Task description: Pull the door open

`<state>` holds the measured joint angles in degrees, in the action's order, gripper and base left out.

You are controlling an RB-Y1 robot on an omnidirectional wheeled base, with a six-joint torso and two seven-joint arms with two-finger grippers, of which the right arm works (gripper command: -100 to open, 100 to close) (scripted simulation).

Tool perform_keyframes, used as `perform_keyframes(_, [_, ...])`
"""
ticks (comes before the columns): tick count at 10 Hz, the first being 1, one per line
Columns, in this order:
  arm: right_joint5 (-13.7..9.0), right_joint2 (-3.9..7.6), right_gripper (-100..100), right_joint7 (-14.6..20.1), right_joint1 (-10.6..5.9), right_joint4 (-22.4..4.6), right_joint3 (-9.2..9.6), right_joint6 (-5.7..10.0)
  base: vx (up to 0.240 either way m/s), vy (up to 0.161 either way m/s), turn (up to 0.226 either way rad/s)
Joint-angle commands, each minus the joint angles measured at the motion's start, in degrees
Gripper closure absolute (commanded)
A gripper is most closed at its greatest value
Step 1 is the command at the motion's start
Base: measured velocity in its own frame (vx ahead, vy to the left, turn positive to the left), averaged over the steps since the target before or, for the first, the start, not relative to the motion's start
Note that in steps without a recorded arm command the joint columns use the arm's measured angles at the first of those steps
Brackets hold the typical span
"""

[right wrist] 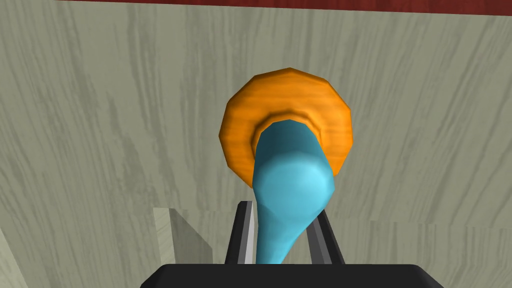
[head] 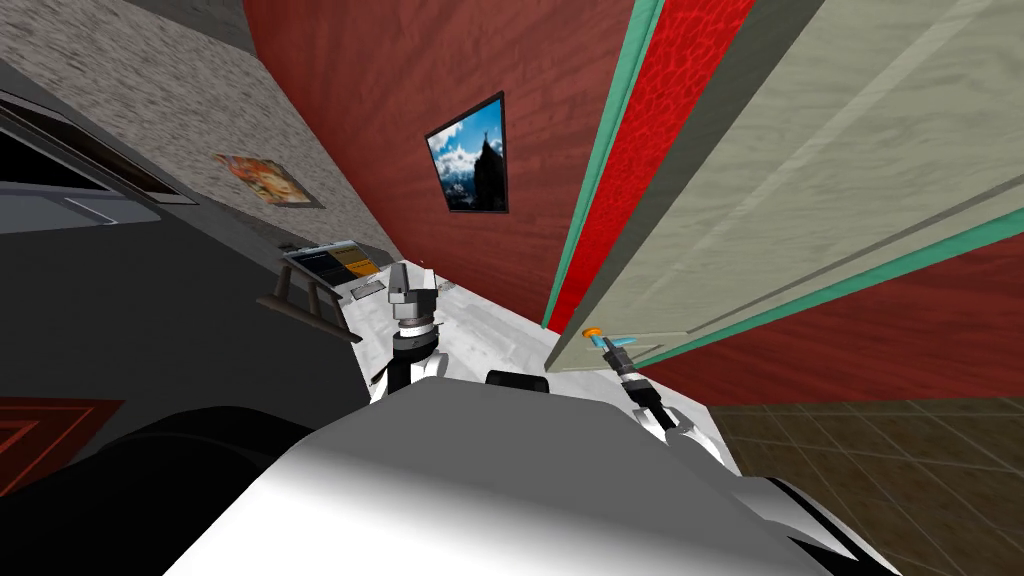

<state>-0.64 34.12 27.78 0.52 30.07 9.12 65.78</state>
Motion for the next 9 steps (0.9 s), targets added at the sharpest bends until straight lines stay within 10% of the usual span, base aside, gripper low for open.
perform_keyframes(1, [0.7,0.65,100,0.3,0.98,0.5,0.91,1.98,-0.068,-0.039,-0.077])
perform_keyframes(9, [3.1,2.87,100,1.3,4.43,2.2,4.14,8.87,-0.058,-0.067,-0.036])
